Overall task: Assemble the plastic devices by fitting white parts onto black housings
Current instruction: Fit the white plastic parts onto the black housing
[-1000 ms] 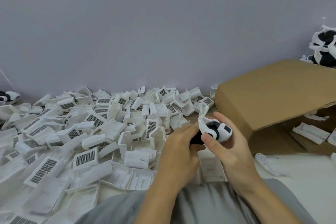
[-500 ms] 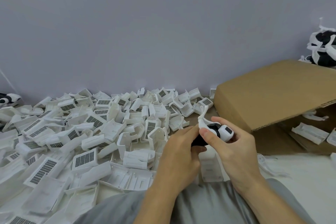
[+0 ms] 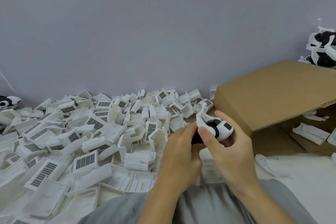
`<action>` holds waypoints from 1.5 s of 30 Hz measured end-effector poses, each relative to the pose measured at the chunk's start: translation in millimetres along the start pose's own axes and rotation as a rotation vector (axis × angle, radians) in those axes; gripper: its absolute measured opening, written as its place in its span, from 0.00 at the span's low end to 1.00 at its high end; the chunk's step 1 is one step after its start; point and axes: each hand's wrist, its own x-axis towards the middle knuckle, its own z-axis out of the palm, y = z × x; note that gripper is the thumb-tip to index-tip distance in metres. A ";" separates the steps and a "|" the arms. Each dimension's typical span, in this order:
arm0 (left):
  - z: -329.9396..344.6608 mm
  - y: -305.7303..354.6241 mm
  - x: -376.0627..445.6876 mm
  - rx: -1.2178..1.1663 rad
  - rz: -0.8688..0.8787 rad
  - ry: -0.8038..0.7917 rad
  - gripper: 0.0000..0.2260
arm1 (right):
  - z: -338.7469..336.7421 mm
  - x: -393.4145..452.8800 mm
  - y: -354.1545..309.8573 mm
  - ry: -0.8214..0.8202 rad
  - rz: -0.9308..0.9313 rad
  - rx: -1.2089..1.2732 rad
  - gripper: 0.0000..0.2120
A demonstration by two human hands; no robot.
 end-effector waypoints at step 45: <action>-11.1 -6.8 11.3 -1.232 -0.602 0.252 0.21 | 9.5 -12.6 4.1 -0.380 0.084 -0.229 0.15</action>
